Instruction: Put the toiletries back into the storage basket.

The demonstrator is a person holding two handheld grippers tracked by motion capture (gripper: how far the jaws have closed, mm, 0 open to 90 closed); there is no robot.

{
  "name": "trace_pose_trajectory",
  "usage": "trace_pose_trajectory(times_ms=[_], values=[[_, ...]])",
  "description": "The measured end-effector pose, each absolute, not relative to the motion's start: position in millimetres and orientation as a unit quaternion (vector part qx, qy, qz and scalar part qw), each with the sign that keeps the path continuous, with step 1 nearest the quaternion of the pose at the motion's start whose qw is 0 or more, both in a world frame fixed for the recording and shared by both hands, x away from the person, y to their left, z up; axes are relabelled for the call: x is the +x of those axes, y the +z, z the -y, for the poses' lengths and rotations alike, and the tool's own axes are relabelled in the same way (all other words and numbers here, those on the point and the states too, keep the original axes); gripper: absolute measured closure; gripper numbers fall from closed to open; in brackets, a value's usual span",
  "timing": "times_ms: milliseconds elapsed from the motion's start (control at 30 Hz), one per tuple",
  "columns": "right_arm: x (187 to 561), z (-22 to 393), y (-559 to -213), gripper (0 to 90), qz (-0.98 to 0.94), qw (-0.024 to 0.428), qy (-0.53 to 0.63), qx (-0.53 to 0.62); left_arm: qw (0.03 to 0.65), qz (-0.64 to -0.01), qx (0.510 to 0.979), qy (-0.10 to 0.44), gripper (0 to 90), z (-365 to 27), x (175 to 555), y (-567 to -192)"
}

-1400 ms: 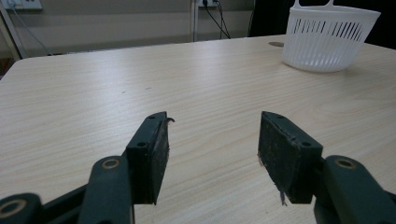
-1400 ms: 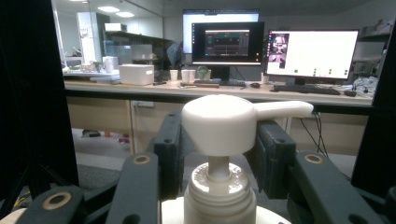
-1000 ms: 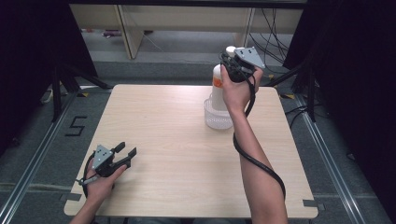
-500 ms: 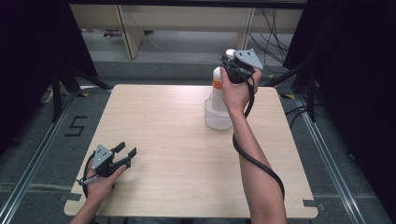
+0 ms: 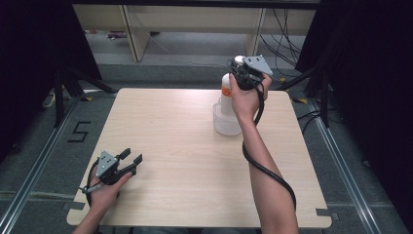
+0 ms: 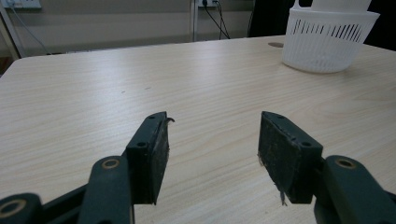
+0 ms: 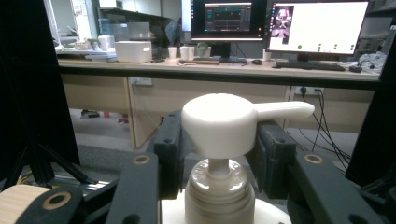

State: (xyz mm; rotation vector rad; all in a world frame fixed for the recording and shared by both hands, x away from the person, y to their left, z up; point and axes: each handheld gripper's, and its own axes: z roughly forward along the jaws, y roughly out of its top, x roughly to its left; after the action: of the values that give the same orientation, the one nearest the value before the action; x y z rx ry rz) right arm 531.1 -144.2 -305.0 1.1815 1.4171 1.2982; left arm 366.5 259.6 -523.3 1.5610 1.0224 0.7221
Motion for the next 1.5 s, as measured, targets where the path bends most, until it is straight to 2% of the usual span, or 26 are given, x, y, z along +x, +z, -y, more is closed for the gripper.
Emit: trace_pose_trajectory(times_ms=[1500], values=[[537.1,145.5,-337.8,59.7,-0.586,0.414,0.497,0.488,0.539,-0.43,0.658,0.303,42.4,-259.3,366.7,-523.3]])
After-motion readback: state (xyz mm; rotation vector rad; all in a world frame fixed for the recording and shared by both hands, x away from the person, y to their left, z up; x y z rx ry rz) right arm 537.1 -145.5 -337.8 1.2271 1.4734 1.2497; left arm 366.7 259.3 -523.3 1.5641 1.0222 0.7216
